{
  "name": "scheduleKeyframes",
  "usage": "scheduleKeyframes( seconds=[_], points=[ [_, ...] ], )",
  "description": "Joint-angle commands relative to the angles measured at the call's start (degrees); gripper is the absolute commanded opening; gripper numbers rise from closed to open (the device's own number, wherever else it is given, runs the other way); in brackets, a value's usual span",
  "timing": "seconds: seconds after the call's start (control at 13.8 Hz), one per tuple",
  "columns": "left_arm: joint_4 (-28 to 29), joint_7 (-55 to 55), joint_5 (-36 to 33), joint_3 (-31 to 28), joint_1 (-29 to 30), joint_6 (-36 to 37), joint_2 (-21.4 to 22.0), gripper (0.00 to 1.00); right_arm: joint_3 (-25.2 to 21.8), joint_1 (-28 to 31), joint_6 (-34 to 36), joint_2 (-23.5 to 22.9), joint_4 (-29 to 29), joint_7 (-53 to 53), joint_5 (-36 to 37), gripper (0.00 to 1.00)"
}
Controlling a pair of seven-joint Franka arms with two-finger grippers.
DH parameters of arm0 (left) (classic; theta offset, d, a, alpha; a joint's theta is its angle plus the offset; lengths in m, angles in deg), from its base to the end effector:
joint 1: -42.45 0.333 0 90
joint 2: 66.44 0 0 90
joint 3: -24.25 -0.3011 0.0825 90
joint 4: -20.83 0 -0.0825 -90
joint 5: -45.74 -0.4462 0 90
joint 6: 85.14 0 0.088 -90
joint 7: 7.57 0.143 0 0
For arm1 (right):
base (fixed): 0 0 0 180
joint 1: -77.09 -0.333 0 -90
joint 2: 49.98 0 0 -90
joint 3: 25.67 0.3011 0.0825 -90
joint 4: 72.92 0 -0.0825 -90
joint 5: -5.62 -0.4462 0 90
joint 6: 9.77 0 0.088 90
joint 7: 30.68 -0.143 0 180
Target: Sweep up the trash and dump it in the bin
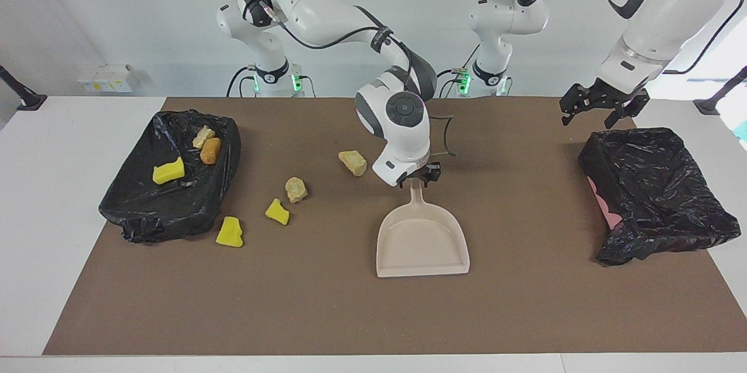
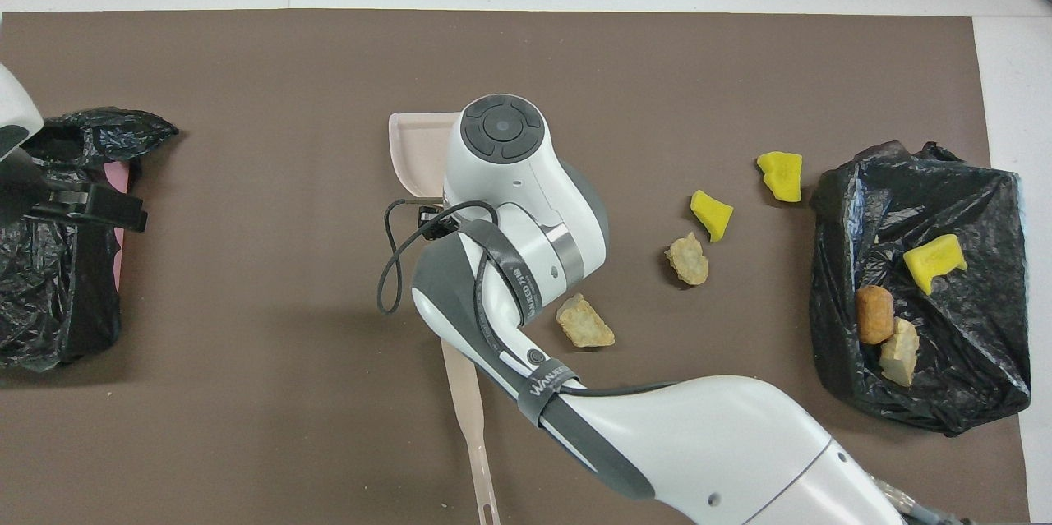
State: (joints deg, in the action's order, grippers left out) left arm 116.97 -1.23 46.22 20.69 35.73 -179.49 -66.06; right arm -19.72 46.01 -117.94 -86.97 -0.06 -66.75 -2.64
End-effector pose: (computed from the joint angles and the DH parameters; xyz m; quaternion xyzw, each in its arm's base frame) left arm 0.6162 -0.0351 0.5268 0.9965 -0.0824 -0.0122 0.0047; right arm 0.6215 0.4700 0.3085 -0.9947 0.0250 0.0696 0.0721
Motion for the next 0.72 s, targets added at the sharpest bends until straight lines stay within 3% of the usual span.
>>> scheduleKeyframes(
  seconds=[0.0,0.43,0.65],
  points=[
    [0.63,-1.14,0.74,-0.48,-3.28,-3.55,-2.04,1.00,0.21,0.67,4.43,5.68,2.98,-0.33,-1.31,1.00],
    [0.45,-11.76,0.83,-0.39,-13.30,-11.02,-8.46,1.00,0.30,2.35,18.93,16.32,3.68,0.73,-1.49,1.00],
    [0.01,-18.53,0.83,-0.39,-19.27,-15.67,-13.11,1.00,0.30,-0.81,19.05,22.29,12.26,0.12,-2.01,1.00]
  ],
)
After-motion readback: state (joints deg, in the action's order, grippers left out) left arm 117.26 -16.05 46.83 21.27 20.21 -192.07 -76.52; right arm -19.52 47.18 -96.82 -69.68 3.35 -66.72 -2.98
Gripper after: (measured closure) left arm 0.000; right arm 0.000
